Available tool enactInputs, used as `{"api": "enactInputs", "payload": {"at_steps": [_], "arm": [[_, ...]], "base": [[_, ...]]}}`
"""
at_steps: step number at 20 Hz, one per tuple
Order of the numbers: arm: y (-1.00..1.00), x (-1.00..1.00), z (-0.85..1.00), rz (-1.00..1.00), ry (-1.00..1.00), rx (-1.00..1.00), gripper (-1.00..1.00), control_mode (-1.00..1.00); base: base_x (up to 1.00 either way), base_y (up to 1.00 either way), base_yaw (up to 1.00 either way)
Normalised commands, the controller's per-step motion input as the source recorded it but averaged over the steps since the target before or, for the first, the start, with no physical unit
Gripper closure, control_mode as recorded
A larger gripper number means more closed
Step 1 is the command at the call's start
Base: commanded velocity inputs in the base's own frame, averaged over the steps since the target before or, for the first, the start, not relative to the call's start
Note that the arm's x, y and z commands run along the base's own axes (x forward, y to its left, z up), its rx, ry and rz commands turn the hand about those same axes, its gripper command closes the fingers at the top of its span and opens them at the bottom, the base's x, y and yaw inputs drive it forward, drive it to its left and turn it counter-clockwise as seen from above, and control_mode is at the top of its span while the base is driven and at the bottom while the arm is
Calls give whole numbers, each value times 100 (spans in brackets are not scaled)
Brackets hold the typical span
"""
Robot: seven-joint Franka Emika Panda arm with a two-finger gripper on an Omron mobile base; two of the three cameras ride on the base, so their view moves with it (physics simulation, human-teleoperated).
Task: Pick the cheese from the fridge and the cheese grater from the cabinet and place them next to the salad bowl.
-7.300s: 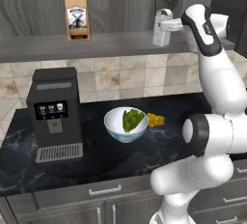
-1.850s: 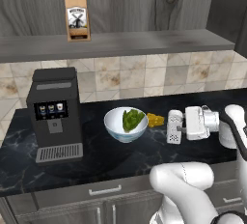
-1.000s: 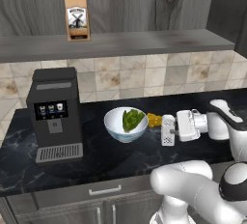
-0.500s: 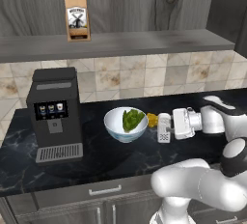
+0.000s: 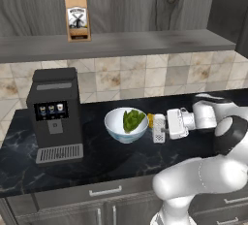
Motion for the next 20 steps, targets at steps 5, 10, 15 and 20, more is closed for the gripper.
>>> {"api": "enactInputs", "payload": {"at_steps": [5,10,15,20], "arm": [[1,32,-25,0,0,0,100,-100],[-7,2,-49,0,0,0,100,-100],[-1,0,-37,1,0,0,100,-100],[0,0,-20,2,0,1,100,-100]], "base": [[0,0,0],[0,0,0],[0,0,0],[0,0,0]]}}
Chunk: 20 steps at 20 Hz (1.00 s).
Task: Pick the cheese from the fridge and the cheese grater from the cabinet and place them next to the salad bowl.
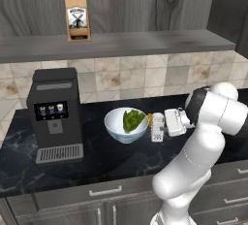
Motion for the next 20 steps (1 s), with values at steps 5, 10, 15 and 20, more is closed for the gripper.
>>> {"api": "enactInputs", "payload": {"at_steps": [5,10,15,20], "arm": [[0,-2,-9,2,-1,0,-100,-100],[0,-16,0,0,-1,0,-100,-100],[0,-27,0,0,-1,0,-100,-100],[-4,-12,13,-4,-2,-1,-100,-100]], "base": [[0,0,0],[0,0,0],[0,0,0],[0,0,0]]}}
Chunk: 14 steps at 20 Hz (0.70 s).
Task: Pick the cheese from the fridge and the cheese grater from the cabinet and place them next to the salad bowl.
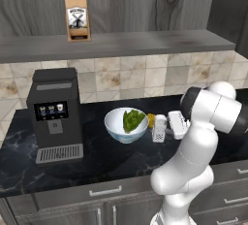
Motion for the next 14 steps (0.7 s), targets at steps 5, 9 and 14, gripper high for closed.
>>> {"api": "enactInputs", "payload": {"at_steps": [5,9,14], "arm": [[-26,0,14,-11,0,-12,-100,-100],[-27,0,0,-13,7,-18,-100,-100],[-18,0,0,-12,7,-20,-100,-100]], "base": [[0,0,0],[0,0,0],[0,0,0]]}}
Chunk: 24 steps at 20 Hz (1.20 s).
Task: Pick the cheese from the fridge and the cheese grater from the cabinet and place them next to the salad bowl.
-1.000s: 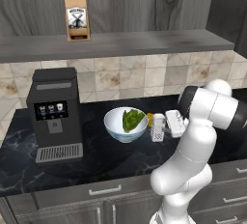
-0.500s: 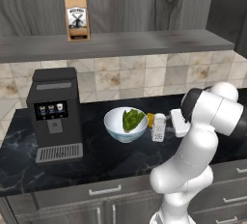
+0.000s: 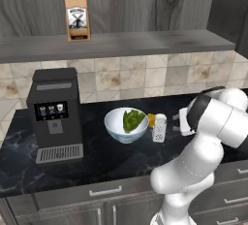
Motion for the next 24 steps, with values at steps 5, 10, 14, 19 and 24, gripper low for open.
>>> {"api": "enactInputs", "payload": {"at_steps": [5,10,14,19,24], "arm": [[-10,0,17,-7,14,-35,-100,-100],[-50,-7,3,-5,25,-50,-100,-100],[2,-64,3,14,14,-42,-100,-100],[15,-78,4,24,14,-45,-100,-100],[0,-78,30,26,9,-39,-100,-100]], "base": [[0,0,0],[0,0,0],[0,0,0],[0,0,0],[0,0,0]]}}
